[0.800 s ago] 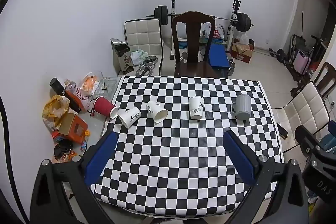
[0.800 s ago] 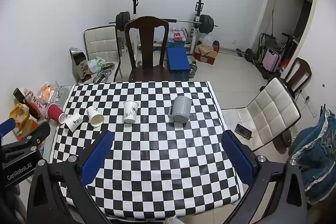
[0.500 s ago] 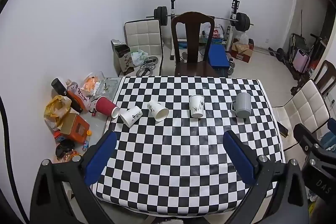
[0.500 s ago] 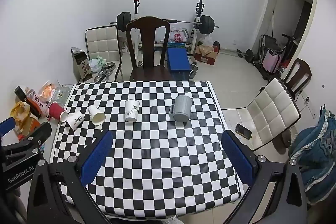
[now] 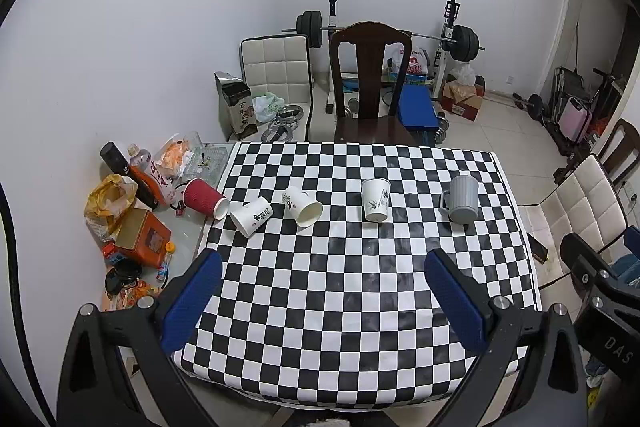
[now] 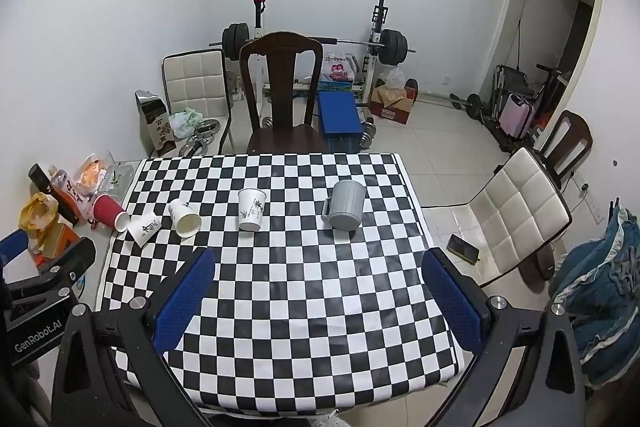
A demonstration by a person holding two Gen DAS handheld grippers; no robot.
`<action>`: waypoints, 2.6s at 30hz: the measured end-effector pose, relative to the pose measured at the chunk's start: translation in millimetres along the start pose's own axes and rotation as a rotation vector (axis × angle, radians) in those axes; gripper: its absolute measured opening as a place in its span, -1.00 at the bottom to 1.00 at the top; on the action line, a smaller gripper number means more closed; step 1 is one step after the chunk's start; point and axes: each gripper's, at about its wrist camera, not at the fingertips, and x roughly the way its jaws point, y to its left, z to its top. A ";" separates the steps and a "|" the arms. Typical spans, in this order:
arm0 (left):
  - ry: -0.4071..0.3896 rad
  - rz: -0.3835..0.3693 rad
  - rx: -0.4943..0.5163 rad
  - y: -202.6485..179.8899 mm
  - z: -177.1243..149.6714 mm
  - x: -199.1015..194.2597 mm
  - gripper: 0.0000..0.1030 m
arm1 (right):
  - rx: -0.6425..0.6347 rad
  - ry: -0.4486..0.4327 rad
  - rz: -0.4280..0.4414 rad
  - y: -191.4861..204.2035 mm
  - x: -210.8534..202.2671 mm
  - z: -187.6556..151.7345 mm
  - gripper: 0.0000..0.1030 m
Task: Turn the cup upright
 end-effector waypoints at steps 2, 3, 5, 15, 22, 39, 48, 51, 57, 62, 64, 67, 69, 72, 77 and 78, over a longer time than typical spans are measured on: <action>-0.002 -0.001 -0.002 0.2 0.1 -0.1 1.00 | -0.002 0.000 -0.001 -0.1 -0.2 0.3 1.00; -0.001 0.000 -0.001 0.0 0.0 0.0 1.00 | -0.001 0.000 0.000 -0.2 0.0 0.4 1.00; 0.000 -0.002 -0.003 0.2 0.0 0.0 1.00 | 0.001 -0.002 0.000 -0.7 0.1 1.1 1.00; -0.002 0.001 -0.001 -0.8 0.2 0.6 1.00 | 0.003 -0.009 -0.009 0.4 -7.2 0.2 1.00; -0.005 0.002 -0.003 -0.7 0.2 0.7 1.00 | 0.001 -0.010 -0.009 -1.3 -8.6 3.6 1.00; -0.006 -0.001 -0.006 -0.5 0.4 1.4 1.00 | 0.002 -0.016 -0.010 -1.1 -12.0 12.4 1.00; -0.009 -0.002 -0.007 -0.6 0.1 1.2 1.00 | 0.002 -0.017 -0.014 -0.1 -13.4 11.5 1.00; -0.008 -0.004 -0.006 -0.6 0.2 1.4 1.00 | 0.003 -0.021 -0.014 -0.1 -12.0 7.9 1.00; -0.011 -0.004 -0.007 -0.4 0.3 0.9 1.00 | 0.001 -0.023 -0.014 -0.3 -12.0 3.7 1.00; -0.009 -0.001 -0.007 -0.4 0.2 1.3 1.00 | 0.003 -0.019 -0.011 -0.9 -13.0 0.4 1.00; -0.006 -0.002 -0.008 -0.5 0.5 2.1 1.00 | 0.002 -0.017 -0.010 -0.3 -11.4 18.4 1.00; -0.001 -0.001 -0.009 1.7 3.1 1.7 1.00 | 0.004 -0.008 -0.005 0.1 -10.6 28.4 1.00; 0.006 -0.001 -0.008 5.2 4.6 -0.3 1.00 | 0.008 -0.006 -0.004 0.9 -9.7 31.5 1.00; 0.010 0.005 -0.001 7.1 3.8 6.0 1.00 | 0.018 0.001 0.001 1.5 -7.2 31.9 1.00; 0.020 0.020 0.007 22.5 5.7 32.8 1.00 | 0.054 0.053 -0.011 9.1 18.1 24.1 1.00; 0.045 0.027 0.022 25.7 6.7 51.8 1.00 | 0.057 0.071 -0.020 12.0 27.2 17.9 1.00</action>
